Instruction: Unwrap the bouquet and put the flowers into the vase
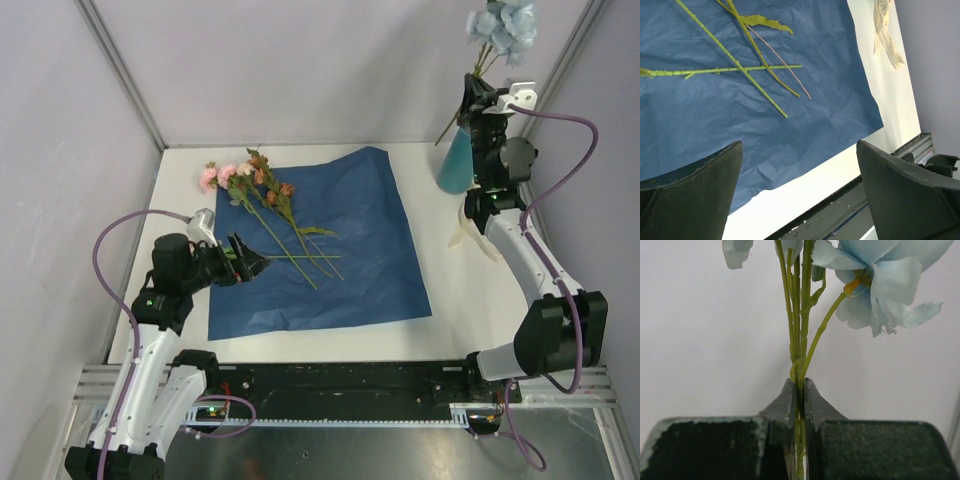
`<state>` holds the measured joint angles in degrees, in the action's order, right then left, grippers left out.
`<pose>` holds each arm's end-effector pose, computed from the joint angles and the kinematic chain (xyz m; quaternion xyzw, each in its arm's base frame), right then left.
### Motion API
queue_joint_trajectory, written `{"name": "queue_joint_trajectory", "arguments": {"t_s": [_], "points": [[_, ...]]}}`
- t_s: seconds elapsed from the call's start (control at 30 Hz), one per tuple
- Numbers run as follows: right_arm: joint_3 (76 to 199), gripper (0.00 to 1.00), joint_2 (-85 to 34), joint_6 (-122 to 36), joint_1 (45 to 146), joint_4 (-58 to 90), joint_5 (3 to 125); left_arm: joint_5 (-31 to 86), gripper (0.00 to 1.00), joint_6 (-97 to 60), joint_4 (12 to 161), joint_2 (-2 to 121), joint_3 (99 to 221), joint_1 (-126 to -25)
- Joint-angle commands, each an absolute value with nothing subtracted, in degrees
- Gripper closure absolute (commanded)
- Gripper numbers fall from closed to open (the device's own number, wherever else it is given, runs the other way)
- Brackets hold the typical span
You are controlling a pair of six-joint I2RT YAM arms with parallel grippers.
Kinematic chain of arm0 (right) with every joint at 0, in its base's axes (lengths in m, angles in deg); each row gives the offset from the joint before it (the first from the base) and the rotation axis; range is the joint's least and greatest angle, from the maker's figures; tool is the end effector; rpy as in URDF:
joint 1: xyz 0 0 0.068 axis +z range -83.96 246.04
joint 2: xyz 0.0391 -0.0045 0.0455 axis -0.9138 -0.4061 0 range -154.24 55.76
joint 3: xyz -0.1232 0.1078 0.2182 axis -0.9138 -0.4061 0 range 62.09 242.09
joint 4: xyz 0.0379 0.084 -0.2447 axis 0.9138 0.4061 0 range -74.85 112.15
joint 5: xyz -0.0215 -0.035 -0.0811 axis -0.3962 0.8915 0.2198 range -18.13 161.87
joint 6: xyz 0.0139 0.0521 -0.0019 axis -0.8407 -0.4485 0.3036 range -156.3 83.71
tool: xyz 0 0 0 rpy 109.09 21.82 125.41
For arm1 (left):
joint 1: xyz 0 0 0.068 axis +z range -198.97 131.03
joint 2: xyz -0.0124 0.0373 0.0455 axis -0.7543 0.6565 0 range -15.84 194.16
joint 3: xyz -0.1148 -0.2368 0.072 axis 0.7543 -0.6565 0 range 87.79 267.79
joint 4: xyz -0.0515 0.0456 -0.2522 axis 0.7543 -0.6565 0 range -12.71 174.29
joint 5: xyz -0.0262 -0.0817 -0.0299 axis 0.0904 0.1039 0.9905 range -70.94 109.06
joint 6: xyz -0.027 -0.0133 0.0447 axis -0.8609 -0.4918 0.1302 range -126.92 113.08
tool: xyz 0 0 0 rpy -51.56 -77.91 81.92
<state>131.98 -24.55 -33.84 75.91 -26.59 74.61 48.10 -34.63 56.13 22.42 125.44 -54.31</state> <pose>0.3165 0.0533 0.4454 -0.0319 0.4893 0.0446 0.8704 0.1481 -0.0313 0.2838 -0.0363 0.8421 -0.3471 0.4113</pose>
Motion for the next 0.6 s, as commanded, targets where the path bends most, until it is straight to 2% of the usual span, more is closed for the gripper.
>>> {"name": "queue_joint_trajectory", "arguments": {"t_s": [0.0,0.57], "points": [[134.21,1.00,-28.09,-28.47,72.97,-42.76,76.64,47.10,0.01,-32.86,55.44,22.75,128.28,-54.05],[135.98,1.00,-38.92,-30.99,63.25,-50.36,73.93,46.12,0.00,-32.89,55.14,21.81,128.26,-53.20]]}}
